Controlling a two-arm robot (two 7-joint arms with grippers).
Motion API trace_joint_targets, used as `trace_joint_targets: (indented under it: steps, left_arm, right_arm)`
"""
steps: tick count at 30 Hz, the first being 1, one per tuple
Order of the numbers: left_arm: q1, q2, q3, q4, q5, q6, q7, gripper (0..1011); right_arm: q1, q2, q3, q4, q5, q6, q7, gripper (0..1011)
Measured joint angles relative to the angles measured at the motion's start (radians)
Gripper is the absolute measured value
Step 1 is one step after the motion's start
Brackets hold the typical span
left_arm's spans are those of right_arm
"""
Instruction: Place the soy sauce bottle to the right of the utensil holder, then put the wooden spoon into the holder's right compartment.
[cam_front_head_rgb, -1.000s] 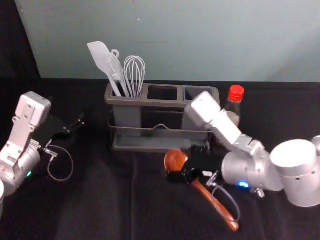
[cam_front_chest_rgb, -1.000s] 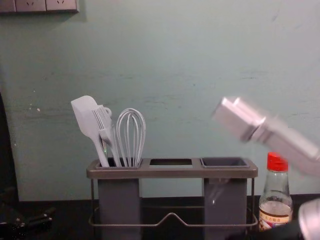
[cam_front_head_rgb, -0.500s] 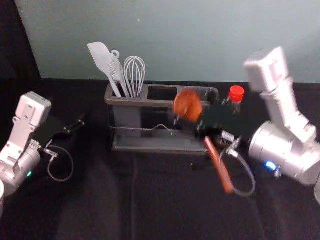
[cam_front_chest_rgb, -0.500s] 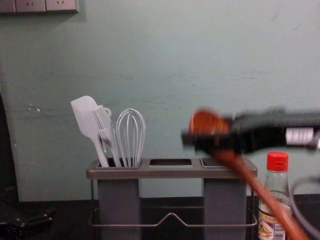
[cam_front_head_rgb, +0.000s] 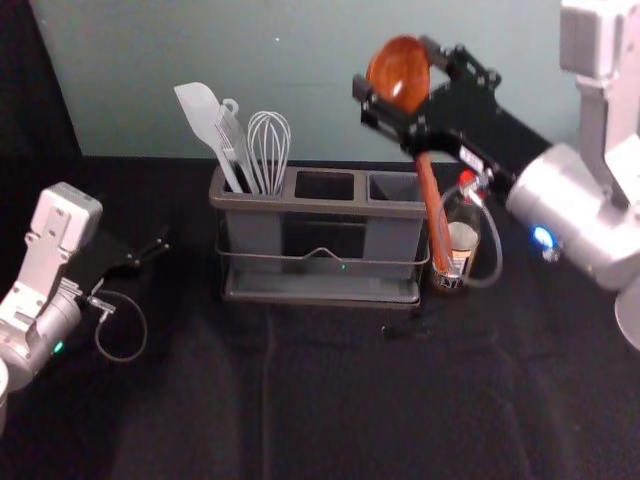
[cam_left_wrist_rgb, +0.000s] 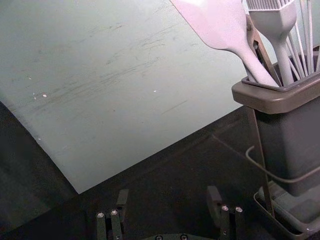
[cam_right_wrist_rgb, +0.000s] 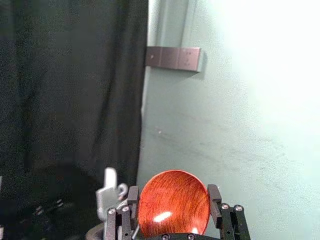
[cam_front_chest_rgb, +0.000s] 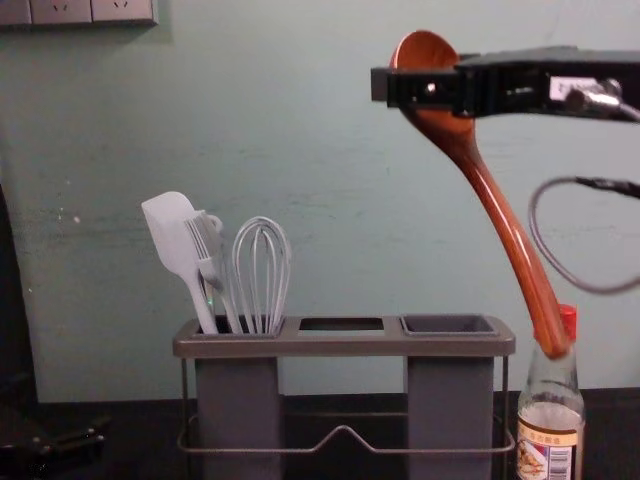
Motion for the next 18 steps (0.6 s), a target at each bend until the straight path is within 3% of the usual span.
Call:
trace_joint_targets:
  steps: [5, 7, 18]
  left_arm:
    - [0.0, 0.0, 0.0, 0.0, 0.0, 0.0, 0.0, 1005]
    - [0.0, 0.0, 0.0, 0.0, 0.0, 0.0, 0.0, 1005]
    - [0.0, 0.0, 0.0, 0.0, 0.0, 0.0, 0.0, 1005]
  right_arm:
    - [0.07, -0.035, -0.002, 0.062, -0.019, 0.011, -0.005, 840]
    - [0.122, -0.055, -0.01, 0.112, -0.043, 0.015, -0.006, 840]
    - [0.283, -0.13, -0.064, 0.313, -0.121, 0.016, 0.01, 839]
